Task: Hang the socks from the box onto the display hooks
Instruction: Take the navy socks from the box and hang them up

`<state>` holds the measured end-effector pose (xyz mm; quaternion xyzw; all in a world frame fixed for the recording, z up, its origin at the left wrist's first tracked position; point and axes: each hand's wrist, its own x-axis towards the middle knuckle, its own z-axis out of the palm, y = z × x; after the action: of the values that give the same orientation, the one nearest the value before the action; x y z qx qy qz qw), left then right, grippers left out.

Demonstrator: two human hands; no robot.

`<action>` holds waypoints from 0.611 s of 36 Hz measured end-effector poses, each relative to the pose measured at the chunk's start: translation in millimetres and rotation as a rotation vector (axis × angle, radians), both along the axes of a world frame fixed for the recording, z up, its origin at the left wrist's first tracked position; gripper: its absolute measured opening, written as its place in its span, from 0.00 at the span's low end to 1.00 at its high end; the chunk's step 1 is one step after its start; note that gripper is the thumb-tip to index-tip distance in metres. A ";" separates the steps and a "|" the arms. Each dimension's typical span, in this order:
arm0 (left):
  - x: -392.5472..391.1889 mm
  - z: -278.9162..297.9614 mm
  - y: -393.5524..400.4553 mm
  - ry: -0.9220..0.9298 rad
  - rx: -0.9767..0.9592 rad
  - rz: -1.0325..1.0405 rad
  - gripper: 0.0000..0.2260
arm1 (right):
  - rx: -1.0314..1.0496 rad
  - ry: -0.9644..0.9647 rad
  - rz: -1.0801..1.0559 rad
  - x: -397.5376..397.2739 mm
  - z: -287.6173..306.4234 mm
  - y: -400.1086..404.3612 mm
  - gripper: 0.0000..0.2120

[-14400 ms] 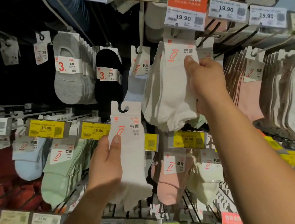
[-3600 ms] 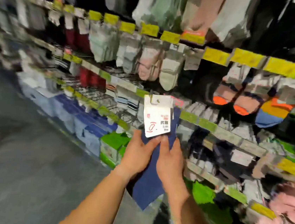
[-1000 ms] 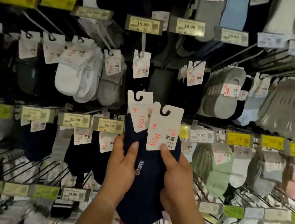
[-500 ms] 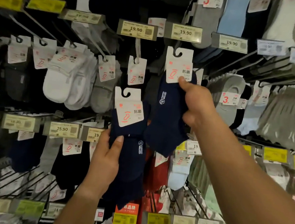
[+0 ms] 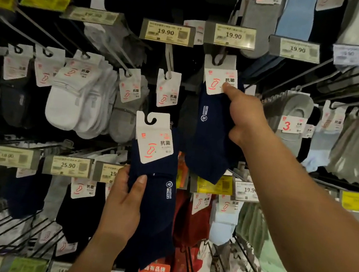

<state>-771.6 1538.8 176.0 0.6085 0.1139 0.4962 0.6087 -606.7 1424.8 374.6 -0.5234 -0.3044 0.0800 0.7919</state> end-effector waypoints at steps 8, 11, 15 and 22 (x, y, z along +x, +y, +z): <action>-1.1 -2.5 -6.3 -0.087 0.004 -0.058 0.12 | -0.044 0.040 0.074 18.2 -16.5 7.3 0.11; -1.1 -4.2 -9.1 -0.103 0.040 -0.066 0.11 | -0.107 0.085 0.078 21.6 -12.8 7.2 0.11; -0.1 -8.0 -7.2 -0.101 0.055 -0.044 0.13 | -0.149 0.051 0.069 26.7 -3.3 9.3 0.10; -2.2 -9.4 -9.9 -0.077 0.064 -0.065 0.14 | -0.142 0.081 0.073 37.7 -1.8 22.0 0.11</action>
<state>-773.8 1528.9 166.6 0.6115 0.0545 0.5025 0.6088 -569.0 1446.8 372.8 -0.5630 -0.2845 0.1516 0.7610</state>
